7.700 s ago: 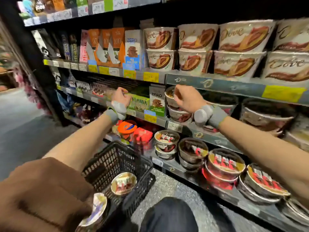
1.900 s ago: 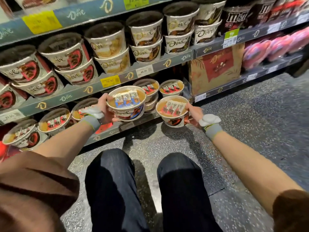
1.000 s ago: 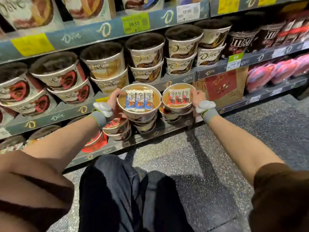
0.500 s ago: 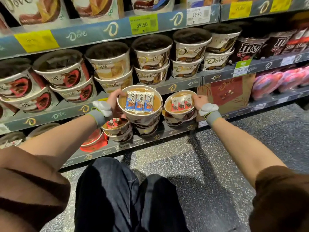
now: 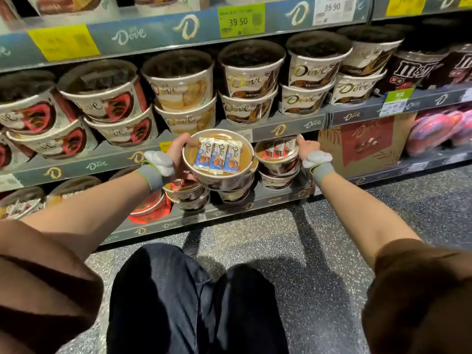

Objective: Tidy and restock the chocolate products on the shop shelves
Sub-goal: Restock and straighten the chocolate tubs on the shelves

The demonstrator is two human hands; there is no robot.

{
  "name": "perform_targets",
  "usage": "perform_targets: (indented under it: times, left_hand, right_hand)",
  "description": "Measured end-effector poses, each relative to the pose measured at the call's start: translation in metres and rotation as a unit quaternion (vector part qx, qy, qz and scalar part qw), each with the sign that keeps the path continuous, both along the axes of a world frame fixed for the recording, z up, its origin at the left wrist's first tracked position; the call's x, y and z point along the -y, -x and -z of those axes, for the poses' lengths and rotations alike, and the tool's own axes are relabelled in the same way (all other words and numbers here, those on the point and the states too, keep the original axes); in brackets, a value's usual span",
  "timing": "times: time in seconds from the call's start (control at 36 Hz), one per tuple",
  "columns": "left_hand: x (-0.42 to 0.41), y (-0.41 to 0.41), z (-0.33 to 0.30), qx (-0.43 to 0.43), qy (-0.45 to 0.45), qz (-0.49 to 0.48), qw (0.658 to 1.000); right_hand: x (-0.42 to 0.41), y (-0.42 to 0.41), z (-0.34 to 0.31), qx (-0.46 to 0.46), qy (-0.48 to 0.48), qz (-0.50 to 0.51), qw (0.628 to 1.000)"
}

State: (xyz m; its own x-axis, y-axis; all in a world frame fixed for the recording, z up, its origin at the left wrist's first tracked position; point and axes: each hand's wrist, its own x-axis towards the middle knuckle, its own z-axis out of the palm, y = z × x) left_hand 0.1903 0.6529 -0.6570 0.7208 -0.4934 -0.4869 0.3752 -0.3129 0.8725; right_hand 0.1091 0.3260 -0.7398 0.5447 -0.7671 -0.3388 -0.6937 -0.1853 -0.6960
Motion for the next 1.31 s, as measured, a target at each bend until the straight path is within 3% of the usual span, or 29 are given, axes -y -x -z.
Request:
perform_targets:
  times: [0.22,0.5,0.64,0.83,1.31]
  left_hand:
    - [0.001,-0.012,0.003,0.008,0.016,-0.005,1.0]
    - [-0.001,-0.016,0.007,0.024,0.016,-0.002,1.0]
    - [-0.004,-0.015,0.007,0.018,0.006,-0.016,1.0]
    - [0.0,-0.012,0.007,0.009,-0.006,-0.006,1.0]
    - [0.003,-0.012,0.008,-0.007,0.008,0.015,1.0]
  right_hand:
    - [0.006,-0.009,0.015,-0.052,-0.012,0.004,0.999]
    - [0.001,0.01,0.02,0.029,-0.039,0.008,0.999]
    - [0.003,0.005,0.02,0.039,0.017,0.037,0.998]
    - [-0.015,0.0,0.019,-0.056,0.096,0.021,0.994]
    - [-0.002,0.003,0.028,-0.027,0.086,0.006,0.996]
